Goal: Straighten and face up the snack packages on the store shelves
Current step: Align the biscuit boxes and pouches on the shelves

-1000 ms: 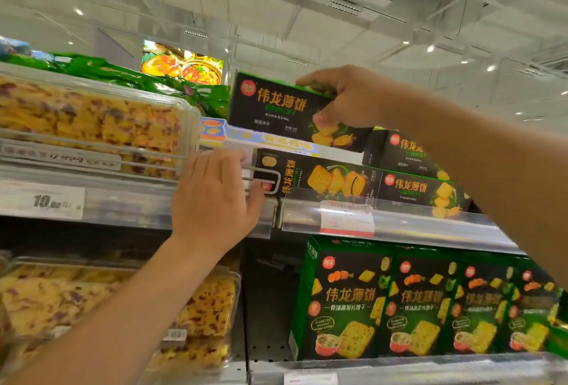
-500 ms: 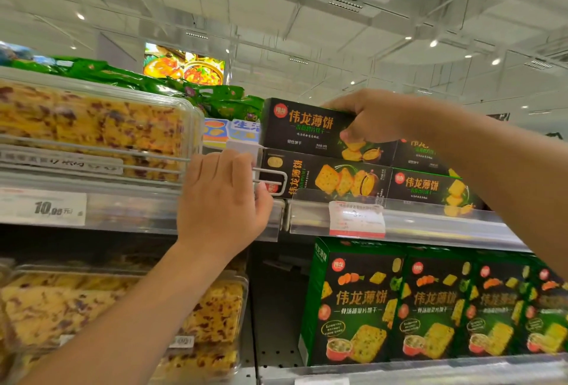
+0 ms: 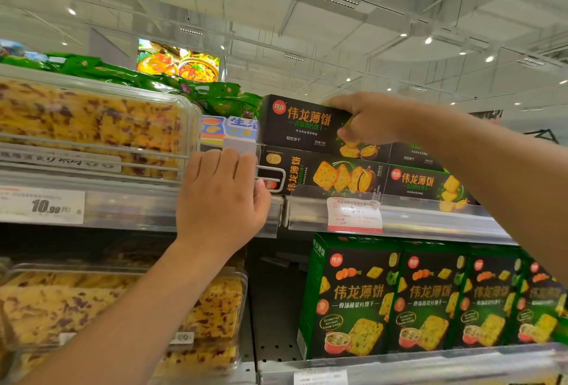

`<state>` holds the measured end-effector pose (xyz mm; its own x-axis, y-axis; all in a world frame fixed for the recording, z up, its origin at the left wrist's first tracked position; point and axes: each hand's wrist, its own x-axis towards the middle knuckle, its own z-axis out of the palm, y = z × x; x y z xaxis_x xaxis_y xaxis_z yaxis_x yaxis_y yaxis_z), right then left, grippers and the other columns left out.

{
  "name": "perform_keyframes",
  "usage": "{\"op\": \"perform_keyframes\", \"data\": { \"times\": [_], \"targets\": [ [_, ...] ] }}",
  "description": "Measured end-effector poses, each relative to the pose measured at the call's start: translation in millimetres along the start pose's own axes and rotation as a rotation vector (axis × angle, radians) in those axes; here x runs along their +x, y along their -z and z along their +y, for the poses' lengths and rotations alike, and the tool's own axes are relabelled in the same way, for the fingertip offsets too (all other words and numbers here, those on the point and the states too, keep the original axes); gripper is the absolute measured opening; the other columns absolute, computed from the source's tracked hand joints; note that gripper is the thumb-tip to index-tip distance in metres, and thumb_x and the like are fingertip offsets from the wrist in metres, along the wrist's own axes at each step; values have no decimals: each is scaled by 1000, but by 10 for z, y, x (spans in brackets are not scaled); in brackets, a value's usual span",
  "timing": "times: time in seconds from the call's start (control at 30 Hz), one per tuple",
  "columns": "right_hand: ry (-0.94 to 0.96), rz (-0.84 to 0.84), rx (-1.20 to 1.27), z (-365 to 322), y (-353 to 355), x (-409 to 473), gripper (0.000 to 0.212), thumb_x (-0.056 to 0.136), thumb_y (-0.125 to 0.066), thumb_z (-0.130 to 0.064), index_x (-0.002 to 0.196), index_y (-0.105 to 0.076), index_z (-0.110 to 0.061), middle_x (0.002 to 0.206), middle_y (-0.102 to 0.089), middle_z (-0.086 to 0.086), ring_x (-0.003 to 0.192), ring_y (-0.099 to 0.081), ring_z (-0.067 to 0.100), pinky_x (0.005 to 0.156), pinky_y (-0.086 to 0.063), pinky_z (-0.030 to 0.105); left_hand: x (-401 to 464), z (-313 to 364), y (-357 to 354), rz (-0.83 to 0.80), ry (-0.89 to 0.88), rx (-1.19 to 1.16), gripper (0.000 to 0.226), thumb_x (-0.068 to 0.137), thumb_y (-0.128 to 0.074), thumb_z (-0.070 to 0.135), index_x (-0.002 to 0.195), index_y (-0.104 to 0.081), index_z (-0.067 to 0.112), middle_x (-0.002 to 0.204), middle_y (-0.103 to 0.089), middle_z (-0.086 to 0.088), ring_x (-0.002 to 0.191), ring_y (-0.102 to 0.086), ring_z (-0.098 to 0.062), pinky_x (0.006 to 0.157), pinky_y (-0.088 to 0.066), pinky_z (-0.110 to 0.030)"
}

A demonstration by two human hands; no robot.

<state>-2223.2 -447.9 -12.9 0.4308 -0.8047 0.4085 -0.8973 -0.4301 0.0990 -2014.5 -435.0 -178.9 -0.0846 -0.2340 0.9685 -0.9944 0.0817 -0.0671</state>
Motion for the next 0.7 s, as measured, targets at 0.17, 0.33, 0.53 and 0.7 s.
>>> {"op": "perform_keyframes", "data": {
  "times": [0.17, 0.33, 0.53, 0.7],
  "targets": [
    [-67, 57, 125, 88, 1, -107, 69, 93, -62, -25, 149, -26, -43, 144, -48, -4, 121, -50, 23, 100, -37, 34, -11, -24, 12, 17, -22, -27, 26, 91, -44, 32, 99, -55, 9, 86, -51, -8, 83, -46, -28, 79, -38, -41],
    [38, 337, 2, 322, -208, -668, 56, 93, -61, -24, 145, -40, -26, 156, -34, 0, 143, -28, 22, 117, -20, 40, -73, 23, -33, 114, 14, -106, 29, 90, -48, 24, 109, -54, 3, 108, -54, -19, 105, -49, -39, 99, -35, -49],
    [-36, 303, -90, 994, -704, -1465, 52, 98, -52, -25, 147, -38, -20, 160, -24, 4, 149, -13, 21, 121, -3, 40, -221, 1118, -71, -11, -200, -419, 42, 80, -58, 19, 120, -56, 7, 134, -50, -20, 138, -35, -39, 117, -13, -60],
    [-135, 245, -103, 1910, -1080, -1853, 56, 101, -46, -28, 152, -25, -25, 164, -10, 0, 151, -2, 18, 120, 2, 40, -88, 1990, -231, -137, -337, -431, 57, 78, -61, 24, 132, -53, 7, 145, -46, -19, 140, -34, -37, 116, -19, -60]
  ]
}}
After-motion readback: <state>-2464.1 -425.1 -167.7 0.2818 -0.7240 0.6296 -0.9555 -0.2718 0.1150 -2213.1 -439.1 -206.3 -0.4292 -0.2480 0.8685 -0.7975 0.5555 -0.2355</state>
